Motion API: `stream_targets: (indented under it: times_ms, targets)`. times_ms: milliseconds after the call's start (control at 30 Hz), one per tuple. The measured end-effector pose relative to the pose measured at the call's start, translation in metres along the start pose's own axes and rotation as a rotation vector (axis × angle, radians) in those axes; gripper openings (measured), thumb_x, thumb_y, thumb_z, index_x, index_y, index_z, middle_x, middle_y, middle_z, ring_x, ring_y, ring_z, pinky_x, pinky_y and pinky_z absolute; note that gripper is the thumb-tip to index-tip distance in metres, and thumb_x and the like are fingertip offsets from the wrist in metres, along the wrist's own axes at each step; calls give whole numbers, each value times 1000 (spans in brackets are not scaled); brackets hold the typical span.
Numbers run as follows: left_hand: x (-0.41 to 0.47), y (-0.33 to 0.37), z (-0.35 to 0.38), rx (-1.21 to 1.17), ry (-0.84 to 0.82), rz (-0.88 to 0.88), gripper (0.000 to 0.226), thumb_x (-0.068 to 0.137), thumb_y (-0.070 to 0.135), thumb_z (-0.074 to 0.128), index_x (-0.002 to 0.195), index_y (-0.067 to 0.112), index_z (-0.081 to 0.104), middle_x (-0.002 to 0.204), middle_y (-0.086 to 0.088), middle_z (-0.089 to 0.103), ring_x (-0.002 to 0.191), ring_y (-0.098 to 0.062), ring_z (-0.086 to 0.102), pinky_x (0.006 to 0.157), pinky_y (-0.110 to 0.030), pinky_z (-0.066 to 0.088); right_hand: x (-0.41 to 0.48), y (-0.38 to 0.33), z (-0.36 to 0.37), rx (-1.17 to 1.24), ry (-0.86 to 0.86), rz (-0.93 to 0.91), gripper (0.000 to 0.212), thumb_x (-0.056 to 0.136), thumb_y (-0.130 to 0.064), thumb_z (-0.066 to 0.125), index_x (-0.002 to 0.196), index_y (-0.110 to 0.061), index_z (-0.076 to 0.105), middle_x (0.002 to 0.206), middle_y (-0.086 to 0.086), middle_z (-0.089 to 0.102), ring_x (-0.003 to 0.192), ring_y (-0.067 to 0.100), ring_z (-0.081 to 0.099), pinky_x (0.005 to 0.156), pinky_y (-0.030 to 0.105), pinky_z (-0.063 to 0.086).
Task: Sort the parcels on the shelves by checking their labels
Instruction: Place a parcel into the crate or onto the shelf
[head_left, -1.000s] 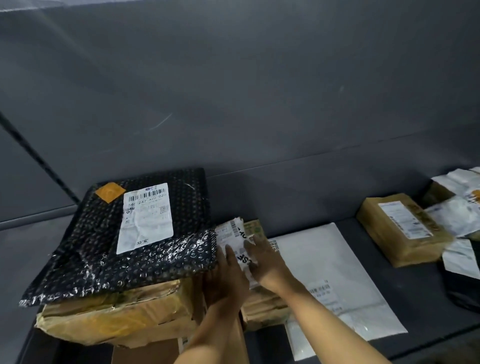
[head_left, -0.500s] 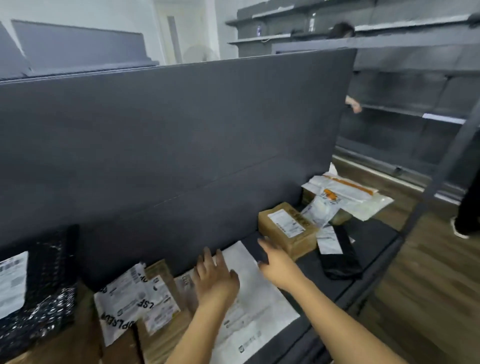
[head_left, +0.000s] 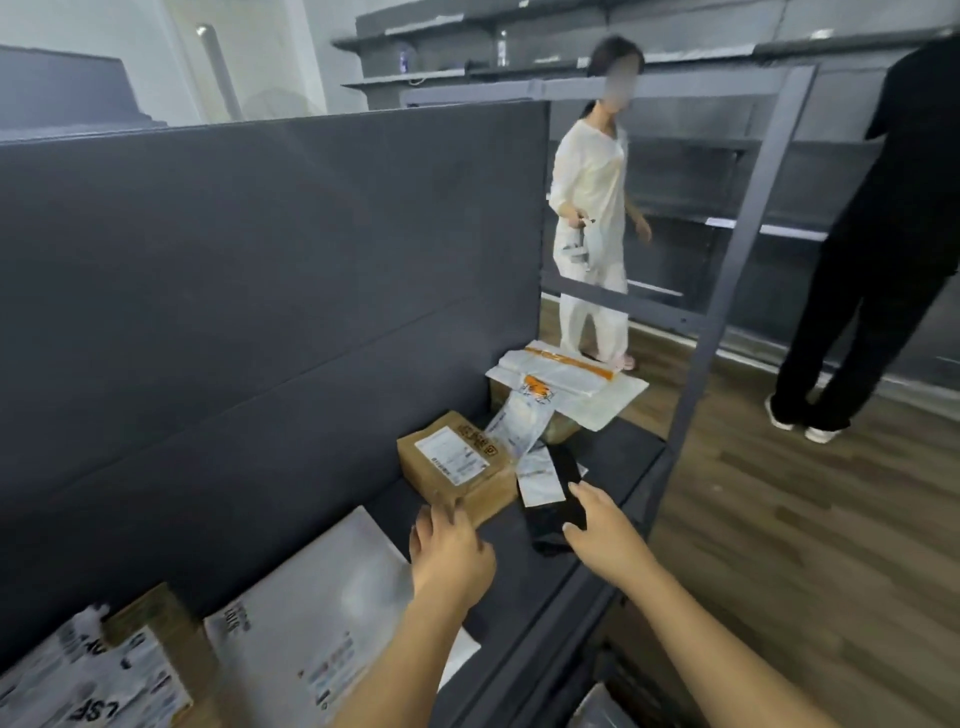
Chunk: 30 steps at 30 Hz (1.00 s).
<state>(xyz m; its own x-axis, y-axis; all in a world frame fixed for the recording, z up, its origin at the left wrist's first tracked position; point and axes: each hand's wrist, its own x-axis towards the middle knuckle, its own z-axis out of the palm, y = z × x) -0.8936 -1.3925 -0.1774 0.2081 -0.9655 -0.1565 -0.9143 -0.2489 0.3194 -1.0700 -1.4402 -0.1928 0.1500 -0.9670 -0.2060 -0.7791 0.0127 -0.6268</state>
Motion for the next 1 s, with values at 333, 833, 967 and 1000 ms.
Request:
stream_targets:
  times_ms: [333, 833, 967, 1000]
  targets:
    - [91, 14, 30, -63, -157, 77, 65, 93, 24, 39, 151, 18, 12, 160, -6, -2, 146, -29, 1, 119, -44, 11, 70, 15, 26, 81, -60, 114, 58, 95, -15, 48, 149, -15, 25, 158, 4, 17, 143, 20, 24, 113, 27, 24]
    - [202, -33, 69, 104, -84, 211, 57, 91, 30, 44, 145, 15, 34, 154, -9, 27, 142, -28, 22, 117, -41, 18, 223, 1, 38, 406, 46, 342, 55, 89, 4, 39, 138, -20, 45, 133, 6, 53, 105, 24, 57, 81, 30, 45]
    - [204, -39, 81, 108, -2, 252, 51, 65, 28, 70, 112, 9, 67, 118, -14, 65, 112, -34, 61, 92, -48, 49, 245, 5, 40, 533, 59, 386, 54, 86, 8, 36, 130, -21, 53, 111, 6, 56, 103, 38, 58, 67, 38, 45]
    - [204, -40, 82, 124, 5, 254, 50, 63, 30, 69, 109, 10, 69, 115, -14, 67, 109, -33, 63, 90, -49, 50, 249, 4, 41, 563, 50, 389, 53, 87, 8, 37, 128, -20, 54, 117, 12, 56, 92, 32, 56, 62, 31, 41]
